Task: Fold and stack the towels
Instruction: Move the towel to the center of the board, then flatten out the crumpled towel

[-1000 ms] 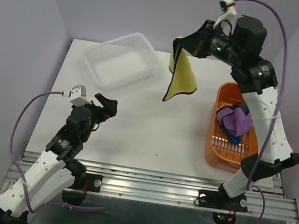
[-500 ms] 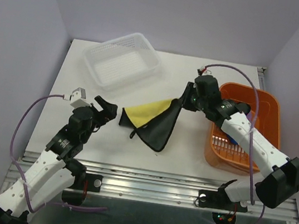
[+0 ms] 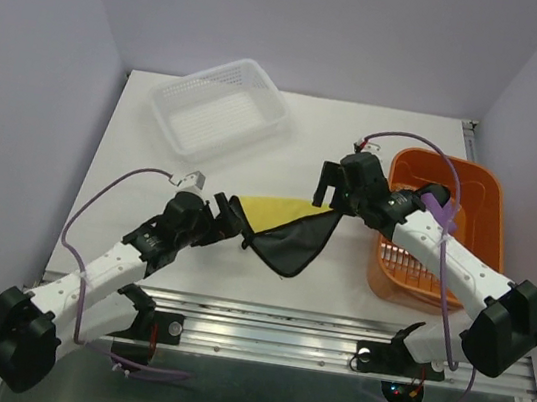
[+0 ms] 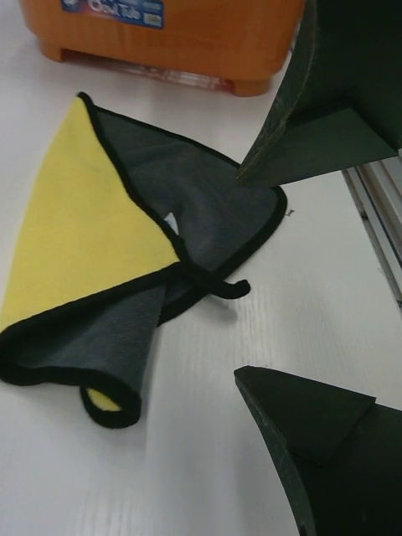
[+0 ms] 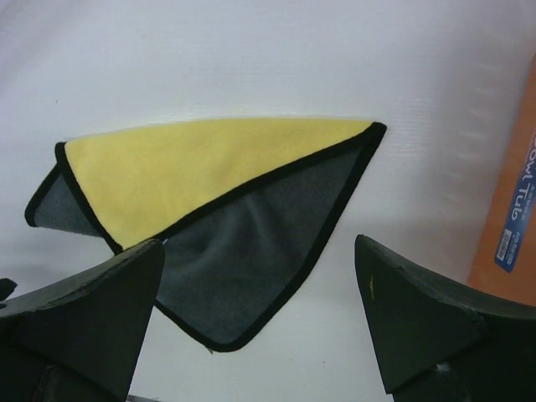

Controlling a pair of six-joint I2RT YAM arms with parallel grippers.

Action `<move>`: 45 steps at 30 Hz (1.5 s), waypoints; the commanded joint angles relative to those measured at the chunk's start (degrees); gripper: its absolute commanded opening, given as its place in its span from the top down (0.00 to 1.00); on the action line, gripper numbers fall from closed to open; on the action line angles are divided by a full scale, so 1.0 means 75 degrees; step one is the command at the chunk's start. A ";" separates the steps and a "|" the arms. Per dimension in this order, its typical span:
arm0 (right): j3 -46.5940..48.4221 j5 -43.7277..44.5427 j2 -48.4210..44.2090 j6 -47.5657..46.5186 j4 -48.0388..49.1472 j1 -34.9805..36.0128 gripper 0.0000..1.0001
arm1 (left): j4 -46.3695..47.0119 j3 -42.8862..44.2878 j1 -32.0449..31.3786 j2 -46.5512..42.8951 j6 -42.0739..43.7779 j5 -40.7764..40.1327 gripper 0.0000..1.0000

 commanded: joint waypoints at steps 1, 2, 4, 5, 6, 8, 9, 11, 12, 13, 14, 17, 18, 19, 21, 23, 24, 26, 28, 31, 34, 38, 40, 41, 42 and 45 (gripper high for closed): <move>-0.0411 0.0493 -0.0203 0.0109 0.0427 0.0392 0.00 | 0.1117 -0.0169 -0.0543 0.0593 0.0072 0.0520 0.01; -0.0575 0.0470 -0.0215 0.0121 0.0486 0.0404 0.00 | 0.1177 -0.0145 -0.0741 0.0722 0.0072 0.0334 0.01; -0.0705 0.0412 -0.0215 0.0168 0.0580 0.0440 0.00 | 0.1224 -0.0006 -0.0872 0.1121 0.0118 0.0134 0.01; -0.0786 0.0400 -0.0215 0.0191 0.0604 0.0440 0.00 | 0.1213 0.0042 -0.0930 0.1412 0.0153 0.0075 0.02; -0.0822 0.0400 -0.0227 0.0214 0.0604 0.0440 0.00 | 0.1224 0.0100 -0.0954 0.1554 0.0200 0.0075 0.02; -0.0892 0.0458 -0.0262 0.0250 0.0639 0.0440 0.00 | 0.1283 0.0218 -0.1024 0.1824 0.0294 -0.0148 0.04; -0.0951 0.0481 -0.0285 0.0261 0.0662 0.0440 0.00 | 0.1283 0.0253 -0.1083 0.2092 0.0329 -0.0171 0.04; -0.0998 0.0528 -0.0379 0.0320 0.0697 0.0440 0.00 | 0.1341 0.0346 -0.1118 0.2444 0.0364 -0.0183 0.08; -0.1021 0.0552 -0.0391 0.0332 0.0709 0.0440 0.00 | 0.1376 0.0370 -0.1142 0.2562 0.0388 -0.0160 0.09; -0.1056 0.0587 -0.0426 0.0355 0.0721 0.0440 0.00 | 0.1446 0.0405 -0.1188 0.2645 0.0434 -0.0148 0.14; -0.1068 0.0610 -0.0426 0.0355 0.0709 0.0440 0.00 | 0.1470 0.0452 -0.1200 0.2785 0.0446 -0.0125 0.16; -0.1069 0.0727 -0.0380 0.0449 0.0616 0.0440 0.00 | 0.1657 0.0523 -0.1259 0.3043 0.0505 -0.0125 0.24; -0.1069 0.0763 -0.0368 0.0507 0.0581 0.0440 0.00 | 0.1693 0.0546 -0.1271 0.3102 0.0540 -0.0113 0.26; -0.1080 0.0832 -0.0356 0.0519 0.0534 0.0440 0.00 | 0.1716 0.0581 -0.1271 0.3184 0.0552 -0.0148 0.27; -0.1092 0.0845 -0.0344 0.0566 0.0510 0.0440 0.00 | 0.1763 0.0686 -0.1271 0.3429 0.0587 -0.0207 0.28; -0.1150 0.0857 -0.0356 0.0601 0.0510 0.0440 0.00 | 0.1787 0.0826 -0.1271 0.3675 0.0657 -0.0218 0.31; -0.1162 0.0903 -0.0356 0.0613 0.0498 0.0440 0.00 | 0.1799 0.0885 -0.1271 0.3770 0.0704 -0.0195 0.35; -0.1162 0.0950 -0.0368 0.0625 0.0475 0.0440 0.00 | 0.1775 0.1014 -0.1271 0.3969 0.0821 -0.0090 0.48; -0.1174 0.1044 -0.0356 0.0602 0.0452 0.0440 0.00 | 0.1798 0.1062 -0.1271 0.4028 0.0845 -0.0066 0.55; -0.1174 0.1149 -0.0216 0.0543 0.0440 0.0440 0.00 | 0.1834 0.1050 -0.1271 0.4029 0.0845 -0.0019 0.81; -0.1057 0.1290 0.0041 0.0590 0.0299 0.0451 0.00 | 0.1845 0.1003 -0.1271 0.3888 0.0938 -0.0019 1.00; -0.0928 0.1349 0.0405 0.0660 0.0252 0.0440 0.00 | 0.1682 0.0863 -0.1271 0.3339 0.0880 -0.0019 1.00; -0.0858 0.1442 0.0546 0.0847 0.0229 0.0451 0.00 | 0.1483 0.0804 -0.1271 0.3092 0.0799 -0.0077 1.00; -0.0776 0.1524 0.0697 0.0975 0.0229 0.0451 0.00 | 0.1436 0.0700 -0.1259 0.2963 0.0763 -0.0171 1.00; -0.0706 0.1594 0.0780 0.1290 0.0252 0.0451 0.00 | 0.1412 0.0652 -0.1271 0.2695 0.0693 -0.0183 1.00; -0.0565 0.1595 0.1108 0.1631 0.0509 0.0440 0.00 | 0.1283 0.0441 -0.1271 0.2179 0.0599 -0.0230 1.00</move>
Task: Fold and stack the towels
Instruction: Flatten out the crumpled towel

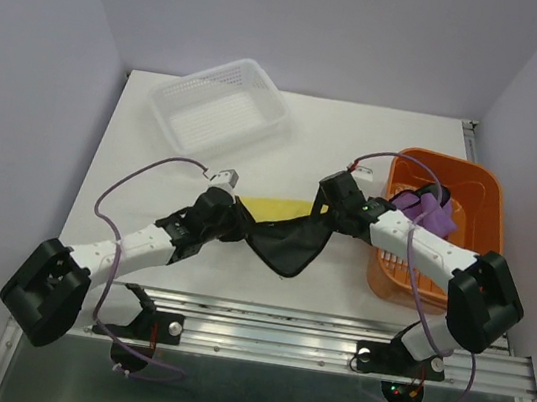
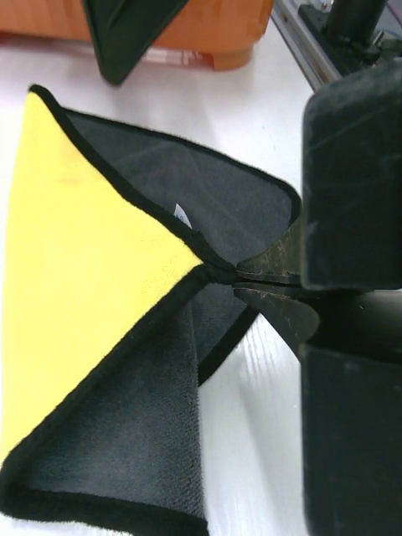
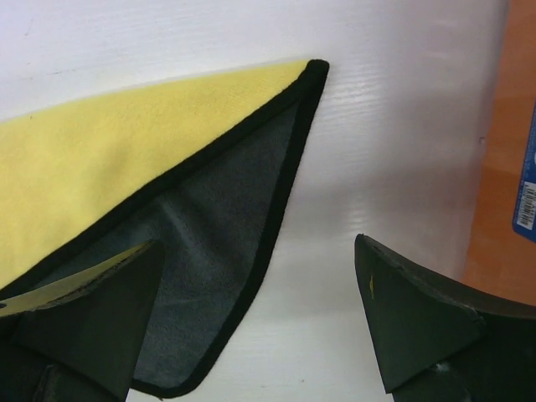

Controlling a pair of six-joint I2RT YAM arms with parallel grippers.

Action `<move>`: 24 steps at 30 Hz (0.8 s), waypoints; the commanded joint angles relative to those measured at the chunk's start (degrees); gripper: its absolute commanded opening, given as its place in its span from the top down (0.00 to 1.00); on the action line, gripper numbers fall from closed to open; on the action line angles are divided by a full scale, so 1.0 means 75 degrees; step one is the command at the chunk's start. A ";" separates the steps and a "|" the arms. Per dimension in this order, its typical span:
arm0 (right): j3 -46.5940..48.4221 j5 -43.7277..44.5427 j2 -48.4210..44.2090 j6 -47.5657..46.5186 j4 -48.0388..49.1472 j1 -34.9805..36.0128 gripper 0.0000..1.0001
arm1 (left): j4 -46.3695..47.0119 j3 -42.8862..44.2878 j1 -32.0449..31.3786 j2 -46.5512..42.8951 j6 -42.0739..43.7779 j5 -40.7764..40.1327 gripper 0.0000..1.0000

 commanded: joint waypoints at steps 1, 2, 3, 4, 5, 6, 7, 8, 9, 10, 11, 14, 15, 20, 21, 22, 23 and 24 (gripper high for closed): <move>0.0505 0.0374 0.0351 0.0845 0.0561 0.0029 0.00 | -0.0203 -0.0320 -0.0041 -0.0737 -0.0141 -0.0180 1.00; 0.0517 0.0304 0.0433 0.0916 0.0680 0.0029 0.00 | -0.0238 -0.0401 -0.0041 -0.0831 -0.0153 -0.0181 1.00; 0.0598 0.0303 0.0654 0.1149 0.0739 0.0040 0.00 | -0.0250 -0.0449 -0.0041 -0.0994 -0.0165 -0.0192 1.00; 0.0634 0.0303 0.0772 0.1244 0.0809 0.0029 0.00 | -0.0274 -0.0484 -0.0041 -0.1054 -0.0177 -0.0216 1.00; 0.0680 0.0315 0.0878 0.1326 0.0856 0.0040 0.00 | -0.0285 -0.0542 -0.0029 -0.1147 -0.0188 -0.0251 1.00; 0.0727 0.0350 0.0983 0.1501 0.0927 0.0029 0.01 | -0.0297 -0.0554 -0.0041 -0.1171 -0.0188 -0.0286 1.00; 0.0797 0.0432 0.1170 0.1619 0.0950 0.0017 0.02 | -0.0332 -0.0566 -0.0041 -0.1183 -0.0200 -0.0309 1.00; 0.0856 0.0456 0.1265 0.1724 0.0962 0.0017 0.03 | -0.0356 -0.0566 -0.0041 -0.1195 -0.0189 -0.0344 1.00; 0.0903 0.0467 0.1347 0.1784 0.1009 0.0017 0.04 | -0.0391 -0.0555 -0.0029 -0.1195 -0.0188 -0.0356 1.00; 0.1019 0.0502 0.1522 0.1912 0.1056 0.0017 0.05 | -0.0461 -0.0555 -0.0041 -0.1207 -0.0188 -0.0391 1.00; 0.1055 0.0514 0.1605 0.1983 0.1056 0.0029 0.07 | -0.0461 -0.0555 -0.0041 -0.1207 -0.0200 -0.0403 1.00; 0.1196 0.0549 0.1944 0.2217 0.0974 0.0017 0.13 | -0.0473 -0.0578 -0.0041 -0.1289 -0.0223 -0.0415 1.00; 0.1185 0.0550 0.2003 0.2229 0.0974 0.0017 0.14 | -0.0485 -0.0590 -0.0041 -0.1347 -0.0235 -0.0427 1.00; 0.1079 0.0866 0.2086 0.2440 0.0927 -0.0018 0.21 | -0.0555 -0.0566 -0.0041 -0.1488 -0.0247 -0.0462 1.00; 0.1021 0.0901 0.2051 0.2452 0.0927 -0.0053 0.21 | -0.0567 -0.0555 -0.0041 -0.1523 -0.0247 -0.0473 1.00; 0.0997 0.0948 0.2039 0.2464 0.0939 -0.0088 0.21 | -0.0590 -0.0555 -0.0041 -0.1546 -0.0259 -0.0474 1.00; 0.0962 0.0960 0.2016 0.2475 0.0951 -0.0123 0.21 | -0.0602 -0.0543 -0.0029 -0.1593 -0.0270 -0.0485 1.00; 0.0904 0.0983 0.1992 0.2476 0.0997 -0.0147 0.22 | -0.0602 -0.0531 -0.0041 -0.1628 -0.0259 -0.0485 1.00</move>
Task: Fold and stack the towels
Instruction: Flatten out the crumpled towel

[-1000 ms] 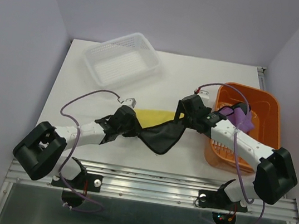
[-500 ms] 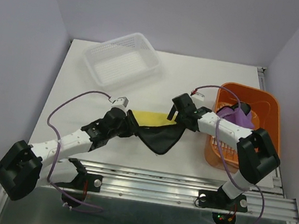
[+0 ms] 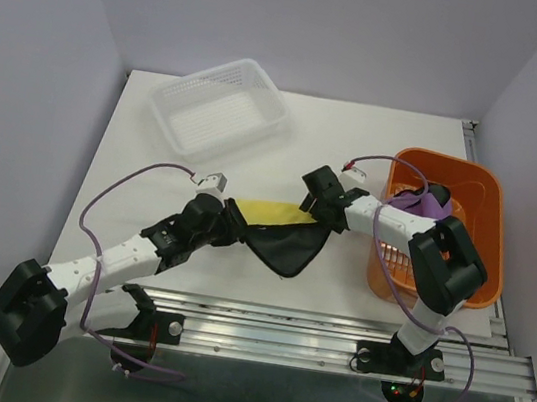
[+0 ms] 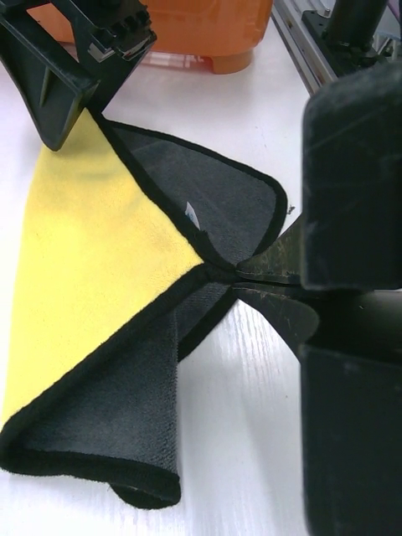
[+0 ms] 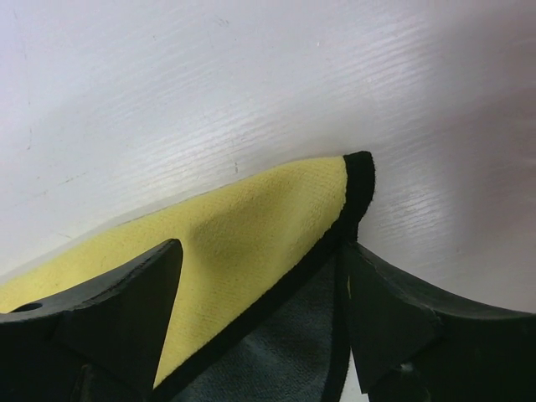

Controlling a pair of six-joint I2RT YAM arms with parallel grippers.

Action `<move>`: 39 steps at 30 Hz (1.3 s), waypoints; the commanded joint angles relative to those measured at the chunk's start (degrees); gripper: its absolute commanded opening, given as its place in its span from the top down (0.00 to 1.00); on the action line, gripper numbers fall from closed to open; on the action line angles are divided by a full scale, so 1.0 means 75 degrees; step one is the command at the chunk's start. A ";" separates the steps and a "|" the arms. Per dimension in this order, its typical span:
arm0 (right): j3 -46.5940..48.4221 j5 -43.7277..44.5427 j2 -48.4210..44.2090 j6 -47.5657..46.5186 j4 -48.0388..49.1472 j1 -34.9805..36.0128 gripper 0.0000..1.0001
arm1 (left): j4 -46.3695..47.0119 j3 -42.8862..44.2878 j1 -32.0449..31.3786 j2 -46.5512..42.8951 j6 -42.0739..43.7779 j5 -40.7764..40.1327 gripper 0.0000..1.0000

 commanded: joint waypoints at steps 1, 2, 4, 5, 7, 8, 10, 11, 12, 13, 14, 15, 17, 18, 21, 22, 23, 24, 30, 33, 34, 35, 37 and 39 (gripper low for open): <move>-0.0034 0.0497 -0.0222 0.0267 0.0408 -0.0170 0.23 | -0.0034 -0.0012 -0.0041 -0.0265 -0.0034 -0.0159 1.00; -0.0094 0.0473 -0.0235 0.0255 0.0479 -0.0205 0.23 | -0.0045 -0.0012 -0.0029 -0.0288 -0.0023 -0.0147 1.00; -0.0153 0.0473 -0.0258 0.0208 0.0573 -0.0311 0.28 | -0.0069 0.0023 -0.0041 -0.0312 -0.0023 -0.0159 1.00; -0.0164 0.0508 -0.0270 0.0161 0.0609 -0.0346 0.30 | -0.0080 0.0046 -0.0041 -0.0323 -0.0023 -0.0159 1.00; -0.0141 0.0590 -0.0293 0.0091 0.0644 -0.0417 0.39 | -0.0115 0.0070 -0.0029 -0.0335 -0.0023 -0.0171 1.00; -0.0141 0.0671 -0.0305 0.0044 0.0679 -0.0440 0.45 | -0.0116 0.0081 -0.0041 -0.0324 -0.0023 -0.0182 1.00; -0.0176 0.0672 -0.0317 -0.0107 0.0842 -0.0533 0.53 | -0.0151 0.0128 -0.0041 -0.0347 -0.0011 -0.0217 1.00; -0.0153 0.0614 -0.0282 -0.0155 0.0890 -0.0557 0.56 | -0.0174 0.0140 -0.0041 -0.0382 -0.0023 -0.0241 1.00; -0.0164 0.0614 -0.0282 -0.0202 0.0925 -0.0581 0.59 | -0.0174 0.0140 -0.0041 -0.0382 -0.0023 -0.0253 1.00; -0.0153 0.0614 -0.0270 -0.0295 0.1030 -0.0627 0.70 | -0.0174 0.0152 -0.0041 -0.0440 0.0000 -0.0276 1.00; -0.0234 0.0486 -0.0281 -0.0424 0.1158 -0.0628 0.76 | -0.0186 0.0163 -0.0041 -0.0464 0.0012 -0.0265 1.00; -0.0258 0.0415 -0.0340 -0.0518 0.1276 -0.0628 0.83 | -0.0186 0.0198 -0.0041 -0.0522 0.0024 -0.0311 1.00; -0.0352 0.0112 -0.0503 -0.0822 0.1627 -0.0628 0.99 | -0.0221 0.0315 -0.0029 -0.0581 0.0094 -0.0346 1.00; -0.0410 0.0005 -0.0609 -0.0963 0.1733 -0.0616 0.99 | -0.0256 0.0501 -0.0041 -0.0651 0.0129 -0.0393 1.00; -0.0375 -0.0253 -0.1601 -0.1291 0.1454 -0.0616 0.99 | -0.0361 0.1005 -0.0041 -0.0885 0.0305 -0.0487 1.00; -0.0399 -0.0312 -0.1873 -0.1339 0.1197 -0.0616 0.99 | -0.0408 0.1135 -0.0041 -0.0990 0.0340 -0.0499 1.00; -0.0422 -0.0498 -0.2212 -0.1397 0.1114 -0.0628 0.99 | -0.0443 0.1252 -0.0041 -0.1107 0.0399 -0.0499 1.00; -0.0457 -0.0720 -0.2517 -0.1502 0.1043 -0.0616 0.99 | -0.0467 0.1439 -0.0041 -0.1410 0.0399 -0.0510 1.00; -0.0763 -0.3238 -0.5153 -0.1867 0.1043 -0.0616 0.99 | -0.0386 0.1862 -0.0053 -0.2968 0.0714 0.0562 1.00; -0.0680 -0.4516 -0.6092 -0.1668 0.0785 -0.0616 0.99 | -0.0292 0.2084 -0.0064 -0.3578 0.0646 0.1443 1.00; -0.0669 -0.4774 -0.6280 -0.1667 0.0785 -0.0616 0.99 | -0.0257 0.2097 -0.0064 -0.3709 0.0622 0.1667 1.00; -0.0622 -0.5160 -0.6490 -0.1528 0.0657 -0.0604 0.99 | -0.0152 0.2109 -0.0064 -0.3826 0.0599 0.1855 1.00; -0.0587 -0.5513 -0.6913 -0.1410 0.0481 -0.0616 0.99 | 0.0094 0.2086 -0.0064 -0.4084 0.0447 0.2441 1.00; -0.0610 -0.5900 -0.7101 -0.1269 0.0457 -0.0616 0.99 | 0.0305 0.2004 -0.0064 -0.4167 0.0283 0.2943 1.00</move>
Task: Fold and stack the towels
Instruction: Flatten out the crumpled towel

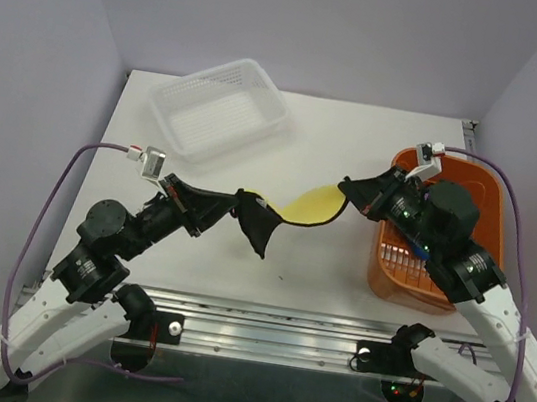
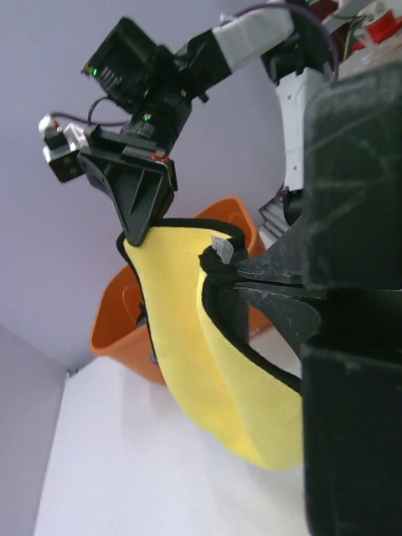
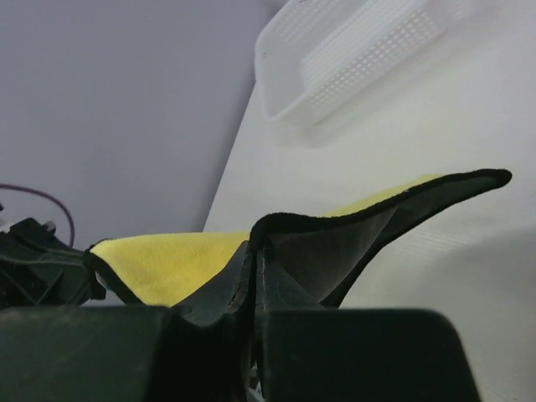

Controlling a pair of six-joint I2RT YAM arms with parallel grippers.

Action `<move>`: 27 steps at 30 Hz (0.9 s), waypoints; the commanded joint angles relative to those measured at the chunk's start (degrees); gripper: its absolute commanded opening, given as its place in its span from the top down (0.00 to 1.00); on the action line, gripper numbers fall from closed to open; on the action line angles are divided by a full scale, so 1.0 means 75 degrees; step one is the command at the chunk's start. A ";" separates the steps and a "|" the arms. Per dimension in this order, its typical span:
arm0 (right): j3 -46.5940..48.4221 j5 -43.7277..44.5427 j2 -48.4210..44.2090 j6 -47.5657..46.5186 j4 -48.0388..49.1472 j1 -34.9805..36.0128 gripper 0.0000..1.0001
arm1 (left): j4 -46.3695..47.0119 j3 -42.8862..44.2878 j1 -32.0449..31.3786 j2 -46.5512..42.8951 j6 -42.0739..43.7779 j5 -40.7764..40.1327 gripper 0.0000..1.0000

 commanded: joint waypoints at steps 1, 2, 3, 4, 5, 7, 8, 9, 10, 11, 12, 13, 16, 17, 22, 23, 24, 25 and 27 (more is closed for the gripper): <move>-0.0010 -0.1568 -0.0369 0.0279 -0.0307 -0.0004 0.99 | 0.0694 0.0074 -0.0027 -0.0143 -0.0199 0.1460 1.00; 0.0014 -0.1616 -0.0429 0.0302 -0.0388 -0.0004 0.99 | 0.0741 0.0051 -0.0027 -0.0166 -0.0257 0.1519 1.00; 0.0002 -0.1546 -0.0487 0.0337 -0.0401 -0.0004 0.99 | 0.0764 0.0016 -0.0027 -0.0201 -0.0293 0.1450 1.00; -0.0009 -0.1418 -0.0581 0.0407 -0.0482 0.0008 0.99 | 0.0741 -0.0020 -0.0027 -0.0236 -0.0374 0.1345 1.00; 0.0002 -0.1243 -0.0605 0.0443 -0.0587 -0.0004 0.99 | 0.0753 -0.0066 -0.0027 -0.0260 -0.0410 0.1274 1.00; 0.0014 -0.0587 -0.0593 0.0455 -0.0763 -0.0004 0.99 | 0.0718 -0.0184 -0.0027 -0.0295 -0.0492 0.0830 1.00; 0.0014 -0.0132 -0.0431 0.0420 -0.0857 -0.0004 0.99 | 0.0613 -0.0254 -0.0015 -0.0272 -0.0527 0.0283 1.00; -0.0021 0.0069 -0.0325 0.0431 -0.0846 -0.0004 0.99 | 0.0496 -0.0266 -0.0026 -0.0144 -0.0574 -0.0071 1.00; -0.0091 0.0176 -0.0173 0.0431 -0.0753 0.0008 0.99 | 0.0379 -0.0278 -0.0027 -0.0027 -0.0586 -0.0411 1.00; -0.0219 0.0304 0.0188 0.0443 -0.0683 0.0008 0.99 | 0.0204 -0.0289 -0.0027 0.0125 -0.0621 -0.0762 1.00; -0.0267 0.0851 0.0459 0.0478 -0.0659 -0.0004 0.99 | 0.0132 -0.0336 -0.0027 0.0521 -0.0760 -0.1566 1.00; -0.0302 0.1089 0.0717 0.0536 -0.0612 -0.0016 0.99 | 0.0085 -0.0348 -0.0027 0.0769 -0.0797 -0.1899 1.00; -0.0361 0.1666 0.1958 0.0689 -0.0402 -0.0446 0.99 | 0.0178 -0.0278 0.0032 0.1975 -0.0704 -0.2896 1.00; -0.0361 0.1364 0.2310 0.0712 -0.0076 -0.0728 0.99 | 0.0457 -0.0243 0.0090 0.2303 -0.0645 -0.3084 1.00; 0.0326 0.0950 0.4276 0.0340 0.0678 -0.1480 0.99 | 0.1570 0.0283 0.1293 0.4760 -0.0130 -0.2303 1.00; 0.0528 0.0985 0.4525 0.0222 0.0666 -0.1492 0.99 | 0.1643 0.0389 0.1437 0.5104 -0.0083 -0.2197 1.00; 0.0739 0.1043 0.4806 0.0174 0.0666 -0.1515 0.99 | 0.1643 0.0518 0.1601 0.5432 -0.0047 -0.2207 1.00; 0.1077 0.1032 0.5285 -0.0001 0.0666 -0.1539 0.99 | 0.1632 0.0844 0.1800 0.6015 0.0011 -0.2300 1.00; 0.1454 0.1090 0.5745 -0.0119 0.0561 -0.1574 0.99 | 0.1643 0.1092 0.1977 0.6418 0.0233 -0.2313 1.00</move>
